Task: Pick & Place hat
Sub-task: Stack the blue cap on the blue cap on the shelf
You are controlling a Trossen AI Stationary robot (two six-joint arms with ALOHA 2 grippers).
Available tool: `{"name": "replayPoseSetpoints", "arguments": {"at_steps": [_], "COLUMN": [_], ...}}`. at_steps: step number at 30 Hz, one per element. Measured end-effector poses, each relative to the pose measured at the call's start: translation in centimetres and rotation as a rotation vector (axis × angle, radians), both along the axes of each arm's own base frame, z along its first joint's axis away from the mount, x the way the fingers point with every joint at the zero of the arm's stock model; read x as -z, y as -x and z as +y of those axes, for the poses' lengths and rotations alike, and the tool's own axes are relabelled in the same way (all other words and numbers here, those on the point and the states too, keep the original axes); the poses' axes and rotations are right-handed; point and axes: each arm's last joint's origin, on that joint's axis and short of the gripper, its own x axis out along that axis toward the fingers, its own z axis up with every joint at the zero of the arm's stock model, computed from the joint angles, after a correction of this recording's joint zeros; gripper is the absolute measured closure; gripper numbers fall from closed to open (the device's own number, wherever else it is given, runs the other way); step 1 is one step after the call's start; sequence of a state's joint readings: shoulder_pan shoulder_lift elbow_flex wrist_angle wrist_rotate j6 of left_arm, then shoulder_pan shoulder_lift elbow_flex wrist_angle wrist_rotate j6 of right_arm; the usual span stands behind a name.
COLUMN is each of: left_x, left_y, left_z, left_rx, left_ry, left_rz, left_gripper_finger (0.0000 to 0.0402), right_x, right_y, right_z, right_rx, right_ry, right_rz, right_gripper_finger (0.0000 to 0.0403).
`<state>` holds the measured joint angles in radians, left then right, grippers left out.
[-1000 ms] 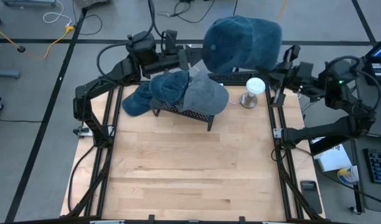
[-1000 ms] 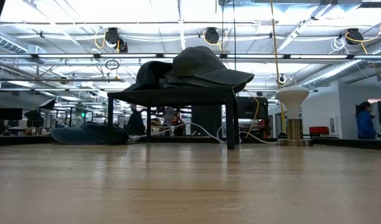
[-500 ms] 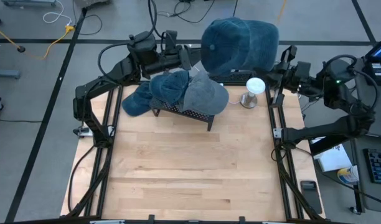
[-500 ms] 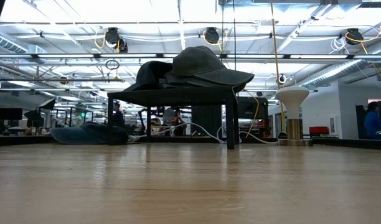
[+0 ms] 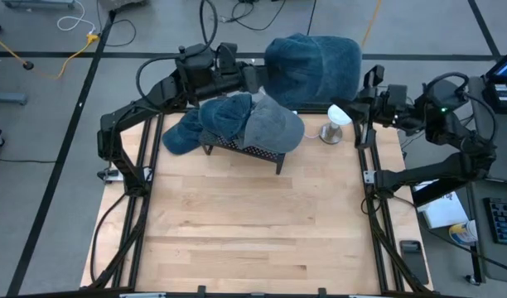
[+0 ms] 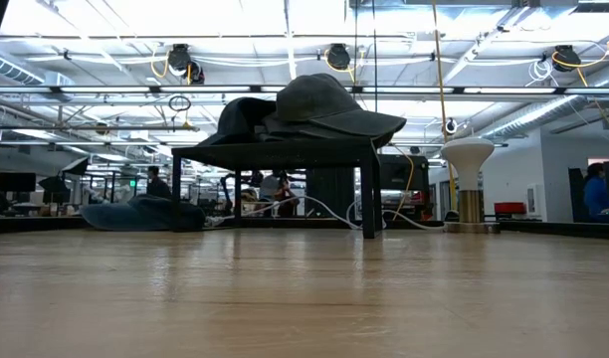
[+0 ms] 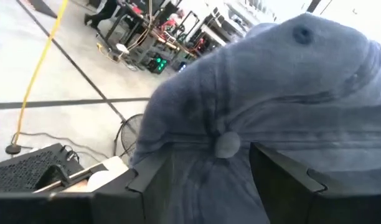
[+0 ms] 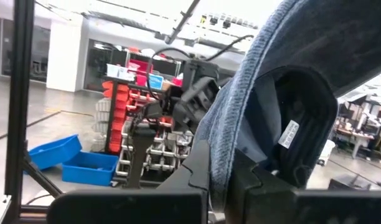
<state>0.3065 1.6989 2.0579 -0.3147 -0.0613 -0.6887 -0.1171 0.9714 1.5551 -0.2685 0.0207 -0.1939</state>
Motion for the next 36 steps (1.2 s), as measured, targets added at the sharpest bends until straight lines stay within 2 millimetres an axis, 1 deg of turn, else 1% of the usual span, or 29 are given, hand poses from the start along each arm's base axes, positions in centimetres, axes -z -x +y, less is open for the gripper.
{"name": "replayPoseSetpoints", "arguments": {"at_steps": [5, 16, 22, 24, 26, 28, 31, 32, 36], "left_x": [-0.6, -0.5, -0.5, -0.5, -0.5, -0.6, -0.8, -0.8, -0.9], "left_y": [0.0, -0.1, -0.2, -0.2, -0.2, -0.2, -0.1, -0.1, 0.0], "left_z": [-0.1, -0.3, -0.6, -0.7, -0.7, -0.7, -0.5, -0.4, -0.1], "left_rx": [0.030, 0.055, 0.067, 0.073, 0.091, 0.113, 0.156, 0.170, 0.239], "left_ry": [-0.030, -0.016, -0.022, -0.023, -0.022, -0.026, -0.040, -0.043, -0.022], "left_rz": [-0.050, -0.054, -0.053, -0.053, -0.053, -0.058, -0.079, -0.082, -0.100], "left_gripper_finger": [0.0201, 0.0220, 0.0236, 0.0252, 0.0277, 0.0311, 0.0375, 0.0386, 0.0393], "right_x": [0.0, 0.3, 0.1, 0.1, 0.2, 0.2, 0.1, 0.1, 0.3], "right_y": [-0.2, -1.6, -2.3, -2.4, -2.6, -2.6, -2.5, -2.5, -2.6], "right_z": [0.2, 0.2, 0.2, 0.2, 0.2, 0.2, 0.2, 0.2, 0.2], "right_rx": [-0.008, -0.068, -0.099, -0.099, -0.099, -0.100, -0.100, -0.100, -0.100], "right_ry": [0.008, -0.017, -0.022, -0.023, -0.028, -0.031, -0.030, -0.030, -0.031], "right_rz": [0.004, 0.016, -0.023, -0.019, -0.008, -0.008, -0.020, -0.020, -0.003], "right_gripper_finger": [0.0399, 0.0399, 0.0399, 0.0399, 0.0399, 0.0399, 0.0399, 0.0399, 0.0399]}}
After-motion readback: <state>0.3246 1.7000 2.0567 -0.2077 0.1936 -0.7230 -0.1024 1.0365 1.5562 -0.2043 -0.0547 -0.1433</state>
